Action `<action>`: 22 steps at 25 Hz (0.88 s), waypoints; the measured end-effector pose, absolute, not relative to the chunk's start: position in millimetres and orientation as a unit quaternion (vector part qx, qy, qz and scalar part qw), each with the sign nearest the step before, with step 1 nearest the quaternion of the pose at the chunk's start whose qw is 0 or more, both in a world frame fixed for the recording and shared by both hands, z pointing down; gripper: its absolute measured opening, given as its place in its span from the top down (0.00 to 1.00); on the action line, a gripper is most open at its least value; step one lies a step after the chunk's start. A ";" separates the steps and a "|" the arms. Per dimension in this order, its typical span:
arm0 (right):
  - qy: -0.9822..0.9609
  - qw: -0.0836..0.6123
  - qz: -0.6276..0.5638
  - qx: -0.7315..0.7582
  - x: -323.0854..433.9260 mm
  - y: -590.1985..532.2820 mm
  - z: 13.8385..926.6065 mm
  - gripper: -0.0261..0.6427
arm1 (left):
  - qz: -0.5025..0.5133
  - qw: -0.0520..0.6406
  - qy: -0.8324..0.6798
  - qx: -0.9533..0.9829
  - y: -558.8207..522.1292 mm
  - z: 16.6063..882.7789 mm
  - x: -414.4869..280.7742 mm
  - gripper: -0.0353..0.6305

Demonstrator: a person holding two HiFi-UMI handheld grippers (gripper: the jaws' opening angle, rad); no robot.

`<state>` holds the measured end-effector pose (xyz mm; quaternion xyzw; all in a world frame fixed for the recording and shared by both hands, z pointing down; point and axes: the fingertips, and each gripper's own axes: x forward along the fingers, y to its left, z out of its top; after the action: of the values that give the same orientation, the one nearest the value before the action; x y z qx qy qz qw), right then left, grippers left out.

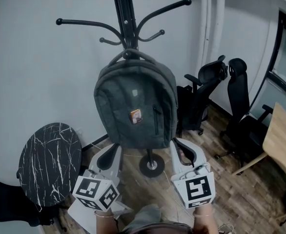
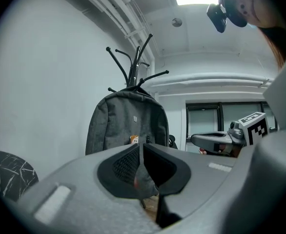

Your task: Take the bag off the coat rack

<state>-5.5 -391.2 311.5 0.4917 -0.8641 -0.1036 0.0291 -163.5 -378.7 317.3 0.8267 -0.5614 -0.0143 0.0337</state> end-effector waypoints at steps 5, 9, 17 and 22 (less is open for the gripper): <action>-0.862 0.041 -0.104 0.495 -9.7 -408.8 314.2 0.92 | -0.011 0.032 -0.563 0.825 -397.1 319.9 -179.6 0.92; -0.859 0.052 -0.105 0.498 -14.1 -420.3 316.9 0.90 | -0.006 0.037 -0.569 0.822 -411.2 320.7 -192.8 0.81; -0.850 0.072 -0.108 0.511 -16.1 -443.7 322.2 0.83 | 0.000 0.045 -0.582 0.812 -437.8 323.9 -219.2 0.76; -0.841 0.078 -0.109 0.525 -13.1 -457.3 323.1 0.80 | 0.004 0.053 -0.587 0.808 -452.5 327.5 -234.1 0.73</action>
<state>-13.1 -457.3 323.1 0.5248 -0.8406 -0.1085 0.0783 -234.1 -452.5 327.5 0.8077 -0.5872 0.0039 0.0526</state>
